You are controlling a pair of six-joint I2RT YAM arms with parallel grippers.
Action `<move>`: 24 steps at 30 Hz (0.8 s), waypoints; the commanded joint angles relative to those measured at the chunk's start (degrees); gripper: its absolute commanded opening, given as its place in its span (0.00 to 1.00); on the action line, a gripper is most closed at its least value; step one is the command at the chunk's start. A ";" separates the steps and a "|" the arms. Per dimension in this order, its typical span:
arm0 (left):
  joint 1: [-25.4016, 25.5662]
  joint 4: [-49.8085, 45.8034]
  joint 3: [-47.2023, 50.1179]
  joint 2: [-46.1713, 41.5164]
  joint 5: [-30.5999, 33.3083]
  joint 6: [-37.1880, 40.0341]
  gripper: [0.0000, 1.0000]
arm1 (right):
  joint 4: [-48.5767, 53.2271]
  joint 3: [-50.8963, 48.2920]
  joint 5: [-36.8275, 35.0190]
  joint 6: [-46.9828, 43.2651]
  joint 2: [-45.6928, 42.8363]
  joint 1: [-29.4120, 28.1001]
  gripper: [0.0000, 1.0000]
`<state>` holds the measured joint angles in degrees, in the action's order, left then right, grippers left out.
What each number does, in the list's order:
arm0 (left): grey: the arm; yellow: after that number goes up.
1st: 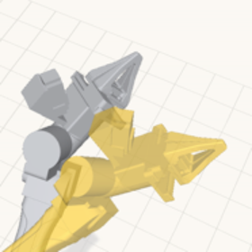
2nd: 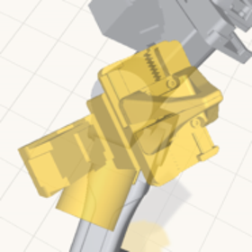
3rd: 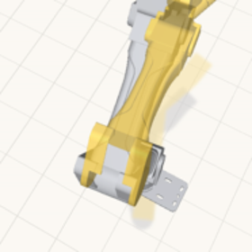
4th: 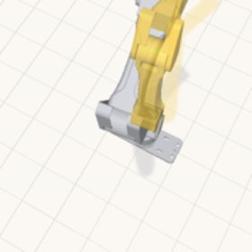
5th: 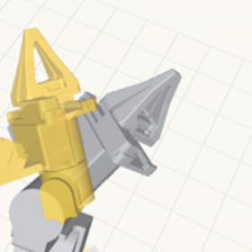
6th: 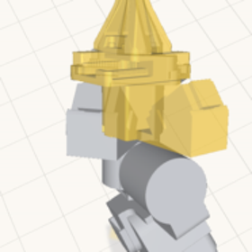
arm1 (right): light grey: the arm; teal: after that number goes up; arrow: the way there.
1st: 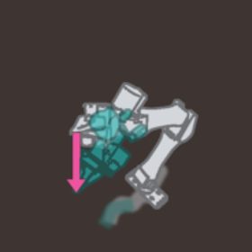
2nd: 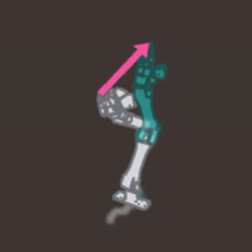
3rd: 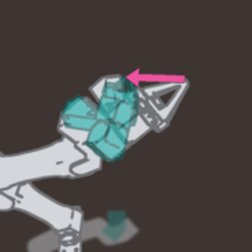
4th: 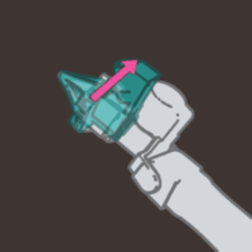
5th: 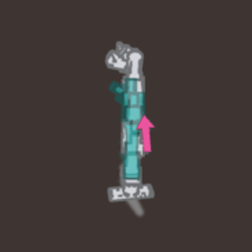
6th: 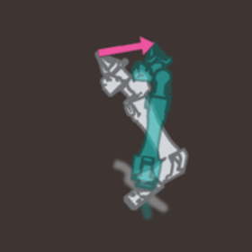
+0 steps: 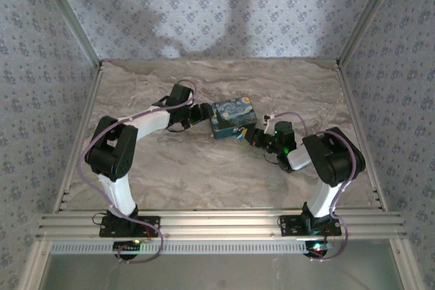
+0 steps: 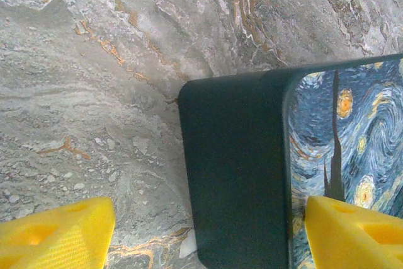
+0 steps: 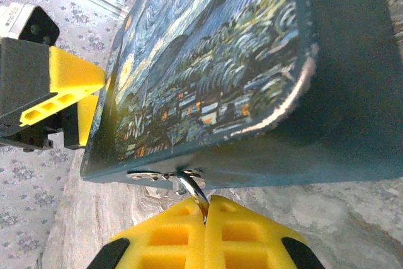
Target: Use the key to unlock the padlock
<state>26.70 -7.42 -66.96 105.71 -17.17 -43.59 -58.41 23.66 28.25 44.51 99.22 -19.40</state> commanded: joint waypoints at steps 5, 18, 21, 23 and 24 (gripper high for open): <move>0.44 -5.91 -0.39 -4.98 0.16 -0.44 0.79 | 9.69 -1.92 -2.60 -5.05 -9.79 1.79 0.00; 1.05 -6.99 2.88 -23.43 10.43 1.45 0.82 | 51.05 2.08 -5.10 -17.27 -36.48 2.42 0.01; 1.25 -6.36 5.70 -30.37 15.33 2.22 0.84 | 59.34 3.36 -5.23 -18.09 -41.86 2.54 0.01; 1.22 -6.29 7.47 -34.73 18.11 2.70 0.86 | 64.88 4.63 -4.35 -18.84 -43.93 2.57 0.01; 1.26 -6.16 8.48 -36.88 19.61 2.96 0.87 | 67.70 5.32 -3.58 -19.28 -44.79 2.48 0.01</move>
<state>27.77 -14.28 -61.10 74.19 -4.93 -42.35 -5.80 26.11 24.18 28.42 56.66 -17.12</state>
